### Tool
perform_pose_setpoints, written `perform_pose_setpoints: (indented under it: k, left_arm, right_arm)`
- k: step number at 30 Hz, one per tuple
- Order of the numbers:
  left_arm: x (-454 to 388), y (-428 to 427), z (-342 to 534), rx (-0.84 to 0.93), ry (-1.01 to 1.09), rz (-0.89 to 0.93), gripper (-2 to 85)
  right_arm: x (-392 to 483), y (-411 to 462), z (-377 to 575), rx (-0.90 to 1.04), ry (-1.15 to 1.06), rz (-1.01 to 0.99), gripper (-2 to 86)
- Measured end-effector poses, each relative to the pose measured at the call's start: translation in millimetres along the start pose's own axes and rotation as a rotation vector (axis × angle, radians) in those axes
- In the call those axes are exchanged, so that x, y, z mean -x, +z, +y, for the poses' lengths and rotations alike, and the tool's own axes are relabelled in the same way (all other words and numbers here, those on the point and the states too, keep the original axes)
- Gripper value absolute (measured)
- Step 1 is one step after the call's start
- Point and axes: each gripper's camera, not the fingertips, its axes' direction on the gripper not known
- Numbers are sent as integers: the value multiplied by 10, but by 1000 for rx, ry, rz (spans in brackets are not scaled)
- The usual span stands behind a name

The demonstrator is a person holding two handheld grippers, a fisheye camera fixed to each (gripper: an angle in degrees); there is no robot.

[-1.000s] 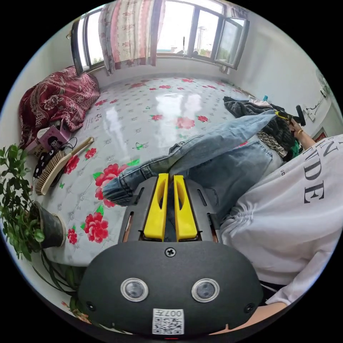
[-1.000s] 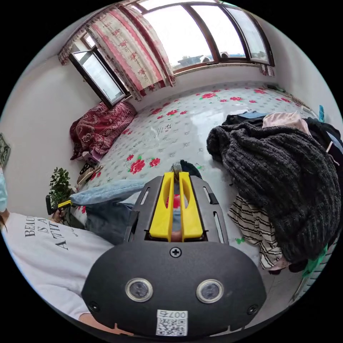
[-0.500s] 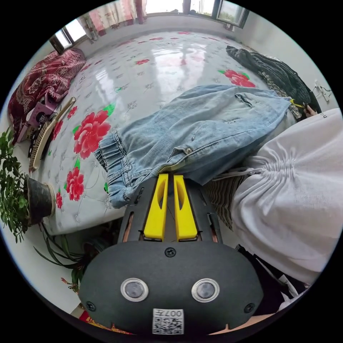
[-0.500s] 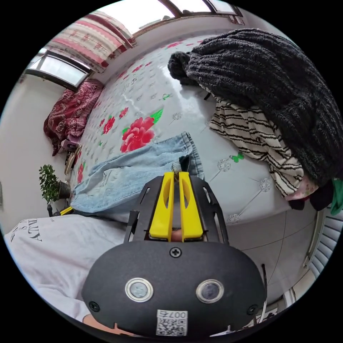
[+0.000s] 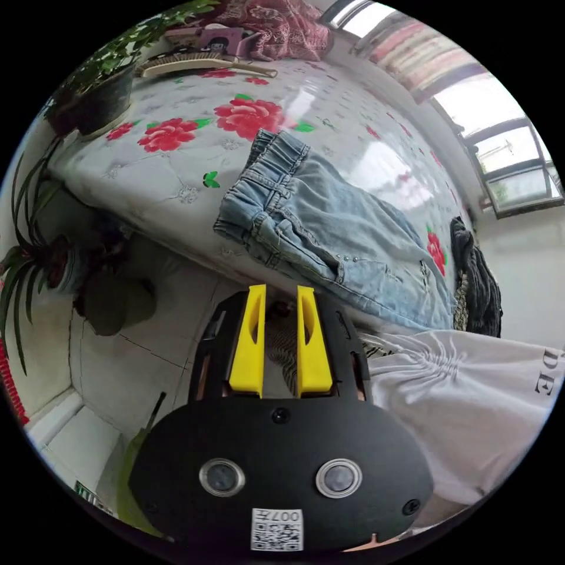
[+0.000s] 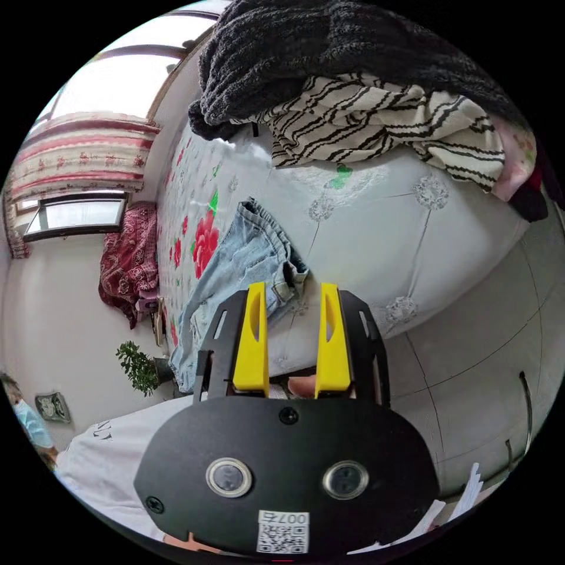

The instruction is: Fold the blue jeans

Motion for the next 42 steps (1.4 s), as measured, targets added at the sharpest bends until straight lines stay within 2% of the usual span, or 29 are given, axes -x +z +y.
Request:
perform_pose_setpoints:
  k: [5,7,11,13,15,17,19,21,26,30,33,37,39,42]
  left_arm:
    - [-131,193,-215,-57,-86,6,116]
    - [-175,295,-275,-25,-93,-23,106]
    - [-450,589,-341,46,-64,55,80]
    - [-668,686,-353,55,-19,9,80]
    - [-942,730,-382,75,77,-152,78]
    - [-1065,723,-388,84,141,-226,77]
    - [-1109,700,-380,85,174,-260,78]
    - [-1062,658,-368,76,170,-244,80]
    - [-865,670,-391,88,152,-204,98]
    - [-709,747,-483,100,146,-152,99]
    - [-623,810,-538,106,148,-134,95]
    - [-531,895,-596,133,173,-130,92]
    - [-453,952,-637,155,160,-126,91]
    - [-368,997,-686,148,167,-117,88]
  right_arm:
    - [356,170,-163,45,-55,207,44]
    - [464,71,-217,12,-80,232,33]
    - [686,-89,-347,-106,-57,465,26]
    - [766,-154,-412,-150,16,612,31]
    - [1058,-272,-409,-237,42,778,38]
    - [1482,-233,-318,-318,-74,776,41]
    - [1977,34,-234,-317,-260,672,44]
    - [2686,730,-166,-162,-503,522,48]
    - [4274,2590,358,255,-961,339,59]
    - [5502,3895,1196,497,-1337,286,67]
    - [6021,4625,1691,580,-1511,330,70]
    - [6245,5378,1964,658,-1526,390,71]
    - [6188,5864,2002,735,-1489,502,69]
    - [6201,6102,1895,772,-1415,518,63]
